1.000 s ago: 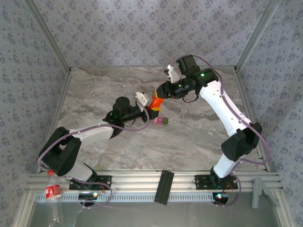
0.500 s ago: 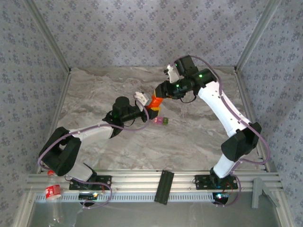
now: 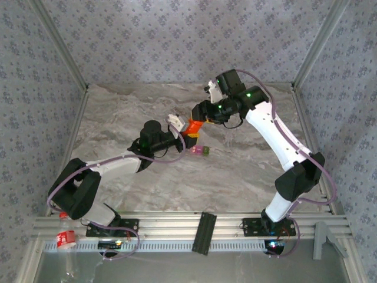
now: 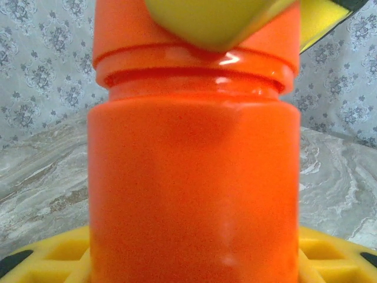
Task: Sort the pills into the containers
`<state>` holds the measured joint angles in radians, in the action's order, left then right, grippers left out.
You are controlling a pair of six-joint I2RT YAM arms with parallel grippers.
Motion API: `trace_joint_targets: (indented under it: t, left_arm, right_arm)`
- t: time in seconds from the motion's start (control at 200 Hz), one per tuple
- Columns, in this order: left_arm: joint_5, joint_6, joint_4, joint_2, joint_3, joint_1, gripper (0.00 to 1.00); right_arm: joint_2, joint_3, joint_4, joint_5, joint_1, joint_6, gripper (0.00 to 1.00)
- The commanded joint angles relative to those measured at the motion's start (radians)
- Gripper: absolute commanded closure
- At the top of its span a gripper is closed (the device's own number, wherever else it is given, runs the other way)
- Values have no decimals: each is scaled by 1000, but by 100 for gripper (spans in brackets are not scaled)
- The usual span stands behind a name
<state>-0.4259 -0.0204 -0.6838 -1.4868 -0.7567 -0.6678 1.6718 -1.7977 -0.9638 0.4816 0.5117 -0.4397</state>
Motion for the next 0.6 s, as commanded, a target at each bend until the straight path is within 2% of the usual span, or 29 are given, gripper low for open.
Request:
trace_joint_targets:
  t: [0.0,0.39,0.595]
  left_arm:
    - [13,-12,-82,8,-43,-8,100]
    - [20,-13,-93,1,-41,-9,100]
    - [32,-10,-102,6,-43,-6,100]
  right_arm:
    - [-16,-21,-9,86,7,-22,39]
    - [-54,-21,-9,104,-16,-6,15]
    - [-112,30,-15,98,-50,9,9]
